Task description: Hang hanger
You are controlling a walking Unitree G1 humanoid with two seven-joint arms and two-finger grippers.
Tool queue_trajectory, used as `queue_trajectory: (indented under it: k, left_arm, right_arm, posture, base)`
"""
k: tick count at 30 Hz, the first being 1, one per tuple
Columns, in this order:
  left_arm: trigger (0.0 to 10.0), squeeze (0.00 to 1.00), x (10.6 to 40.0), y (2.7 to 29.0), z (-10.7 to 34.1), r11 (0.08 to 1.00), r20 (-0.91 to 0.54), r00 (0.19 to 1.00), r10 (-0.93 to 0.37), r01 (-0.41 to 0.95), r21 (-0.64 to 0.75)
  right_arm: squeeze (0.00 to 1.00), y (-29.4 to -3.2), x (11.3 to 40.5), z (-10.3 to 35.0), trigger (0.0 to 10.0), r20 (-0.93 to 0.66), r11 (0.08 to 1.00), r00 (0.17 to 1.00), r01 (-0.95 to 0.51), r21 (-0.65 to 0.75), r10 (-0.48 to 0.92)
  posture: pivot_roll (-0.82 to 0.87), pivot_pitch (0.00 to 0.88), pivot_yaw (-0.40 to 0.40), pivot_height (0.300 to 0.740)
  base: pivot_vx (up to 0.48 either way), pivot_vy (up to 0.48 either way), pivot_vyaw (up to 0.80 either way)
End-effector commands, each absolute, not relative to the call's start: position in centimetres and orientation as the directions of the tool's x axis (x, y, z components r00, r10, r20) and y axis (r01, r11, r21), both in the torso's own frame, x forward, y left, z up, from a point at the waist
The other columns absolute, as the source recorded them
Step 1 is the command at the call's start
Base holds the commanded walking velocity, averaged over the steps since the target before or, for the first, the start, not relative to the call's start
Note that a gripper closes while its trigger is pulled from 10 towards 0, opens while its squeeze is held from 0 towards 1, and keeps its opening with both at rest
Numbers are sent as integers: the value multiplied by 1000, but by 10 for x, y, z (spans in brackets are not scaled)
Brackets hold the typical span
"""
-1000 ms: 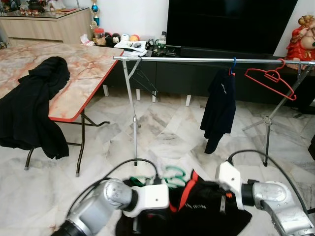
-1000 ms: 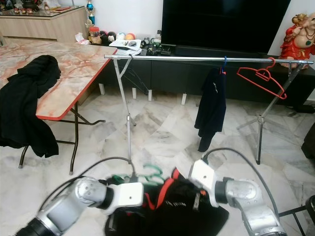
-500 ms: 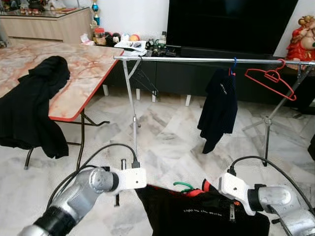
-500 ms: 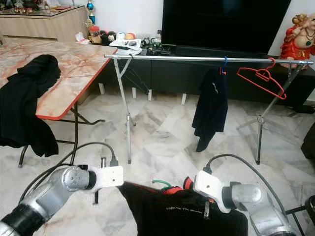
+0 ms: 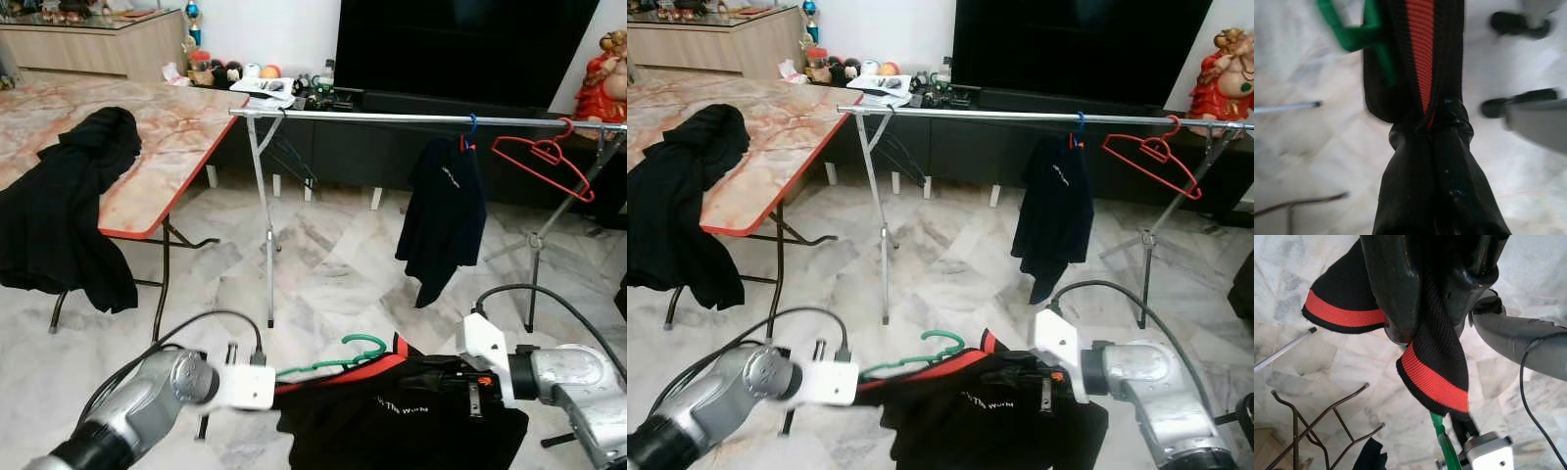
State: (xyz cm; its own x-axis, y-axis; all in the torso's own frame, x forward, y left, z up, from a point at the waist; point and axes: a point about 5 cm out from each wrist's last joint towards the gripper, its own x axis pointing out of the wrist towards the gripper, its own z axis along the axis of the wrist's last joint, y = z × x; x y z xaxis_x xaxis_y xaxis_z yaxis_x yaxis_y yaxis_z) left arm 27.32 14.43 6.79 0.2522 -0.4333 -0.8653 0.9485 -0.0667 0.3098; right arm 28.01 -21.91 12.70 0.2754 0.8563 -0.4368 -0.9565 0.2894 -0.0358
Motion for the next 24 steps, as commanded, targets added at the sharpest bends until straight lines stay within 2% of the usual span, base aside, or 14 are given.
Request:
queue_trajectory:
  k: [1,3,5,9,13,18,19,20,24]
  left_arm:
    - [0,0,256,148,55,-86,-897,129,-422,979,182]
    - [0,0,249,132,59,-103,-861,76,-503,984,147]
    - [0,0,243,118,63,-160,-843,35,-537,977,142]
    - [0,0,243,112,66,-186,-841,34,-540,970,159]
    - [0,0,237,94,72,-207,-798,-1,-602,966,155]
    - [0,0,246,87,79,-153,-755,76,-651,962,228]
    - [3922,0,251,88,81,-128,-746,109,-657,959,252]
    - [9961,0,256,90,85,-104,-740,147,-656,954,281]
    - [10000,0,261,98,89,-80,-740,168,-651,955,287]
  right_arm:
    - [0,-232,288,162,10000,-320,339,362,-932,-128,875]
    - [0,-233,288,165,10000,-313,340,363,-932,-125,878]
    - [0,-231,288,171,10000,-252,343,361,-933,-112,898]
    - [0,-228,290,175,10000,-211,348,364,-931,-107,907]
    - [0,-223,291,174,10000,-195,348,361,-933,-96,912]
    - [0,-222,289,165,10000,-261,336,351,-936,-101,899]
    - [0,-222,289,158,10000,-311,339,357,-934,-111,881]
    - [0,-223,290,148,10000,-382,343,366,-930,-131,848]
    - [0,-223,293,130,10000,-474,354,388,-921,-162,790]
  posture:
    - [-7,0,-67,740]
    - [-7,0,-68,740]
    - [-5,0,-69,740]
    - [-5,0,-69,740]
    - [-7,0,-68,740]
    - [-9,0,-68,740]
    - [-9,0,-66,740]
    - [-7,0,-66,740]
    - [-4,0,-63,740]
  base:
    - [0,0,0]
    - [0,0,0]
    - [0,0,0]
    - [0,0,0]
    - [0,0,0]
    - [0,0,0]
    - [0,0,0]
    - [0,0,0]
    - [0,0,0]
